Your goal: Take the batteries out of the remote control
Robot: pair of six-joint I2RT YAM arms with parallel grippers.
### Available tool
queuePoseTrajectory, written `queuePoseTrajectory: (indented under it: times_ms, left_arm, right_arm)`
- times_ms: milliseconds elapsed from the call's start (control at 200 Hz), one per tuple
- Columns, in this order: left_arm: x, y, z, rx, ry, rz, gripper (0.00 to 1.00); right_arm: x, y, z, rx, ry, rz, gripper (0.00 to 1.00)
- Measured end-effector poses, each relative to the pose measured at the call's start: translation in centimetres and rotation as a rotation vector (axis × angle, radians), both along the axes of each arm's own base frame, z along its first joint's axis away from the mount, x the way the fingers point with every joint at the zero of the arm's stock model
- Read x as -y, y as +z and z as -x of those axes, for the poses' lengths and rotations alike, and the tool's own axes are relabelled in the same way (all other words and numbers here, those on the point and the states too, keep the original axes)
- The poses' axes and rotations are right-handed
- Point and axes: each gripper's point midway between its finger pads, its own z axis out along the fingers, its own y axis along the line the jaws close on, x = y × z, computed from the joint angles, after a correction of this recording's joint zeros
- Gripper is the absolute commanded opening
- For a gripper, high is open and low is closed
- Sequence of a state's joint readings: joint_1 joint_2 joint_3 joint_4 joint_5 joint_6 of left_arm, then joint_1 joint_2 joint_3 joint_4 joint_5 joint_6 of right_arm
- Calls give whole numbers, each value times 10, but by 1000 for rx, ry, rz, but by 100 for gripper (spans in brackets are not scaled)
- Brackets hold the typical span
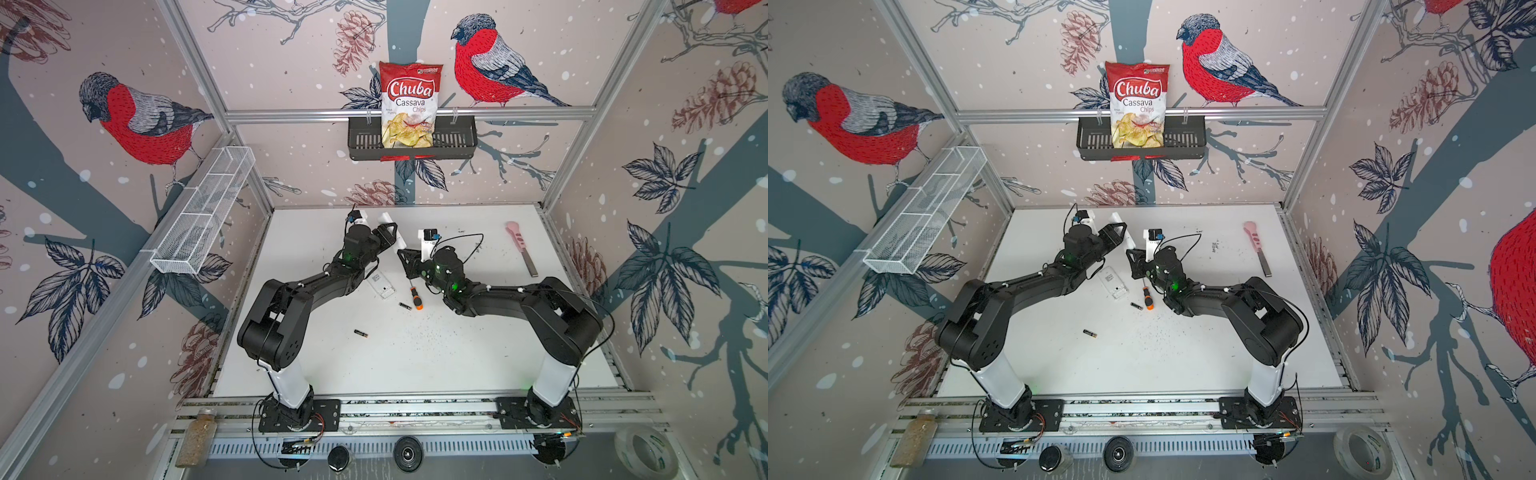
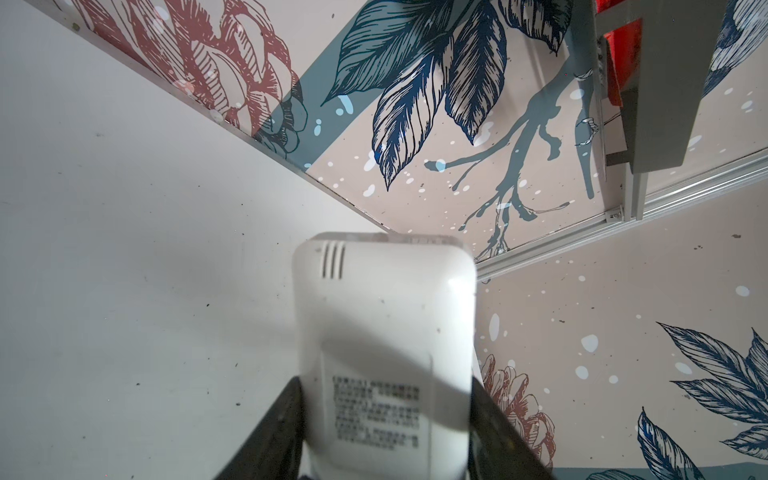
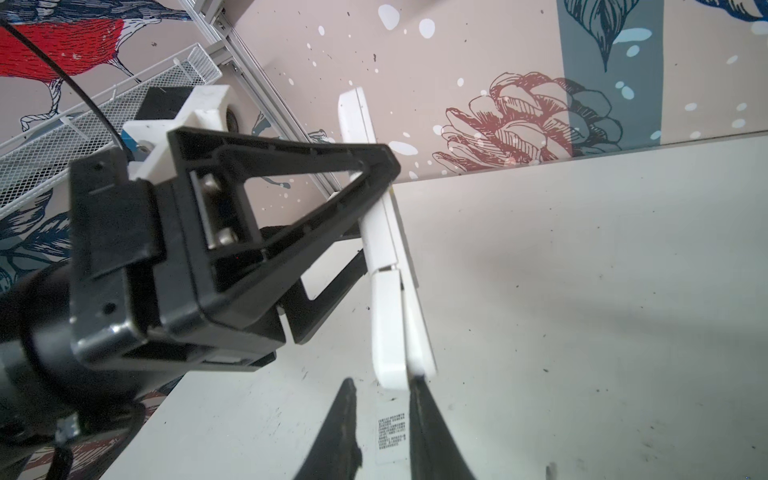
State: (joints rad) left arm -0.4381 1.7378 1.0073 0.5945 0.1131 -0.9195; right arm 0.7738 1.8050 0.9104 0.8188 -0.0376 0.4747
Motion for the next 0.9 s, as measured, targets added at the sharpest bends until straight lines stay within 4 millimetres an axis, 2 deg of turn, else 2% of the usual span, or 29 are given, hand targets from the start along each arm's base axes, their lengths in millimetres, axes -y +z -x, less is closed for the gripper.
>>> queuePoseTrajectory:
  times_ms: [270, 901]
  left_arm:
    - [2, -4, 3, -12, -18, -2, 37]
    - [1, -7, 2, -22, -15, -6, 37]
  right_arm:
    - [-6, 10, 7, 19, 31, -23, 24]
    - [0, 12, 9, 23, 26, -25, 25]
